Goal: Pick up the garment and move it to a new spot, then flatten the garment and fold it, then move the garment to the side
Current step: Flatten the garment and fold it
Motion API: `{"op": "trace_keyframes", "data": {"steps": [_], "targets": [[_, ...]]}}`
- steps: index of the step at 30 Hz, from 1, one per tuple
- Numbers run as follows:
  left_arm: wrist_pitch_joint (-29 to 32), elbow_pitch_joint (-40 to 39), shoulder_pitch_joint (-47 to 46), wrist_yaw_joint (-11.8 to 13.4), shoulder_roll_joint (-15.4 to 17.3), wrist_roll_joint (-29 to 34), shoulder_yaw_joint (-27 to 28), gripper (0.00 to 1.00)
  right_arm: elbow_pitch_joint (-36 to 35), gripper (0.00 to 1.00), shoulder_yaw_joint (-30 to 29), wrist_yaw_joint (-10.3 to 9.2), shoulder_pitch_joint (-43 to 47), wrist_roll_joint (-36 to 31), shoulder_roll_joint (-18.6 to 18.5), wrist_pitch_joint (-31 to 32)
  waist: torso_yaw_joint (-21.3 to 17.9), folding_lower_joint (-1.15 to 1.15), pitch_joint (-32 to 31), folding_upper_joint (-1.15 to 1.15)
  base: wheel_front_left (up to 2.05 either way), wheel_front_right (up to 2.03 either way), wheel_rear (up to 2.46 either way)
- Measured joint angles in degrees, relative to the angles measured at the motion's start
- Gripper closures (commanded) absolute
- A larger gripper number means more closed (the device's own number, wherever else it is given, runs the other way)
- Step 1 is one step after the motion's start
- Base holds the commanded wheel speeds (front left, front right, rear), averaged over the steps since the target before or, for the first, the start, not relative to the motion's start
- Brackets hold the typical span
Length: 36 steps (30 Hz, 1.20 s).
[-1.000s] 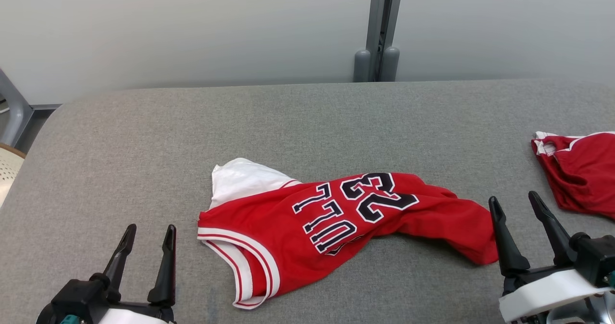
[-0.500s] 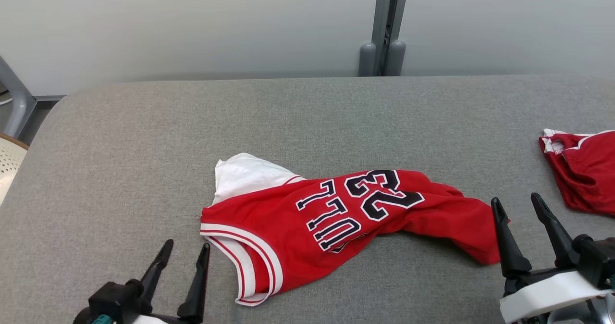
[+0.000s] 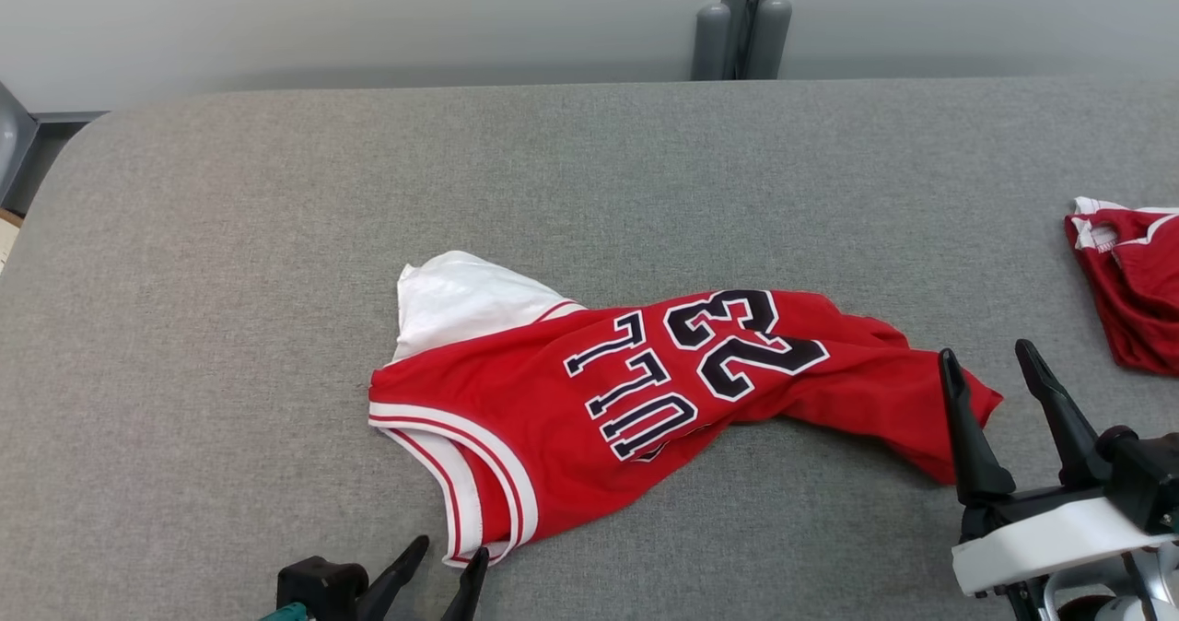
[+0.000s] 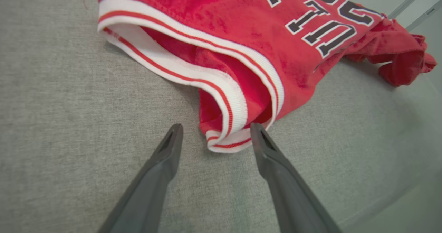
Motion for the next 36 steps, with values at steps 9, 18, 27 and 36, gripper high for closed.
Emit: {"op": "trace_keyframes", "data": {"steps": [9,18,27,36], "targets": [[-0.66,-3.82,-3.28,-2.29,3.03,-1.25,-2.82,1.0,0.3,0.0,-0.24,0.0,-0.61,0.08,0.56,-0.23,-0.7,0.0,1.02,0.0,0.0,0.0,0.0],[5.26,-21.58,-3.04,-0.54,7.24,-2.18,-1.83,1.0,0.43,0.0,-1.58,0.0,-0.42,0.21,0.89,-0.73,-0.02,0.0,0.79,0.0,0.0,0.0,0.0],[7.83,-34.42,-6.32,2.24,8.09,-3.8,2.4,1.0,0.27,0.0,-2.19,0.0,-0.91,1.1,1.18,-1.34,-0.9,0.0,2.13,0.0,0.0,0.0,0.0],[8.16,-29.86,-14.86,3.36,7.66,-3.66,5.05,1.0,0.21,0.0,-2.15,0.0,-2.88,2.21,1.25,-2.32,-3.7,0.0,4.96,0.0,0.0,0.0,0.0]]}}
